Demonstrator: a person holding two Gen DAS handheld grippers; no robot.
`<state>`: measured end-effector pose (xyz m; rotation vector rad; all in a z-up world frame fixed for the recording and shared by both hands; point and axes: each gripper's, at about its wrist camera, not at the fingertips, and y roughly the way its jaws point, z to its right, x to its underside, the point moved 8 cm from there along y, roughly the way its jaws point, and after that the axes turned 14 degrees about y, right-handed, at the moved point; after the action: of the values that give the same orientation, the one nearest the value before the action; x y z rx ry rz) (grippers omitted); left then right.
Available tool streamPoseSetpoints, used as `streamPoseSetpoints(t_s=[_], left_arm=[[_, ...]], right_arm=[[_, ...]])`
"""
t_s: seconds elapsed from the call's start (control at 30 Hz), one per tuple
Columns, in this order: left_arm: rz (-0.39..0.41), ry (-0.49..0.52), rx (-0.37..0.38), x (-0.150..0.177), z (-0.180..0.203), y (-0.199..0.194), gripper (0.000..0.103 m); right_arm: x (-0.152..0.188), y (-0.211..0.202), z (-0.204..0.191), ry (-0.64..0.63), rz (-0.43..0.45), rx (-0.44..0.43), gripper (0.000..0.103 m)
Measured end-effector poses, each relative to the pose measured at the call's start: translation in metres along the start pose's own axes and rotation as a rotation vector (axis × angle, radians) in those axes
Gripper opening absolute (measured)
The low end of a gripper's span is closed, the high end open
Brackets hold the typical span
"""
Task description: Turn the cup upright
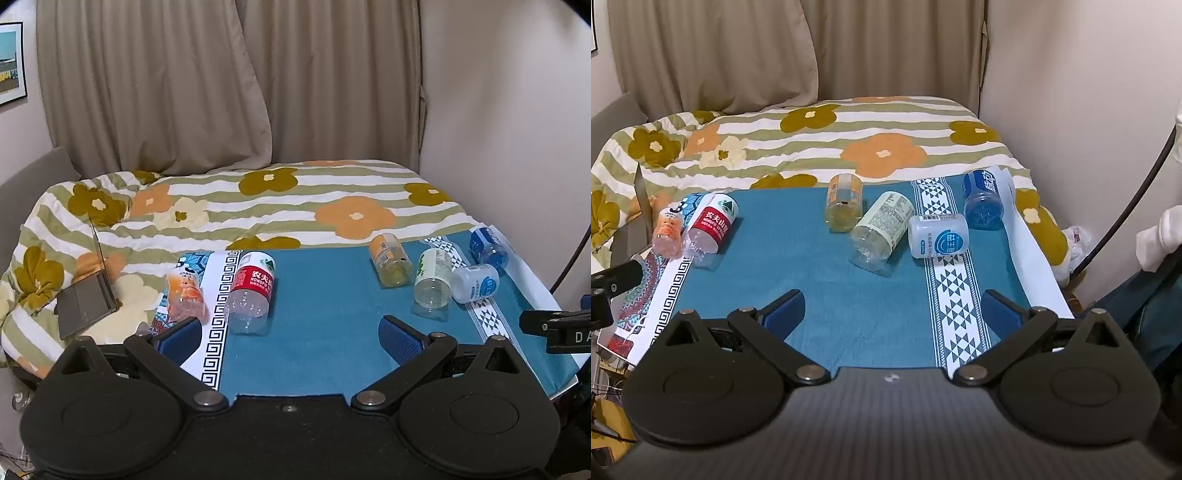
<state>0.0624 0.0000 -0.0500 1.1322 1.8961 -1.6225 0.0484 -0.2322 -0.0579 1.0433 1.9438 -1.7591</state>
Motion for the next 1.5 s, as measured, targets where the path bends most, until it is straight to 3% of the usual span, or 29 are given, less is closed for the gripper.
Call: streamPoseSetpoints(t_s=[0.27, 1.5], left_arm=[[0.037, -0.007, -0.001, -0.003, -0.003, -0.006, 0.103], [0.033, -0.007, 0.000, -0.006, 0.001, -0.008, 0.103]], right_arm=[[0.001, -0.001, 0.000, 0.004, -0.001, -0.002, 0.103], [0.003, 0.000, -0.003, 0.011, -0.013, -0.011, 0.103]])
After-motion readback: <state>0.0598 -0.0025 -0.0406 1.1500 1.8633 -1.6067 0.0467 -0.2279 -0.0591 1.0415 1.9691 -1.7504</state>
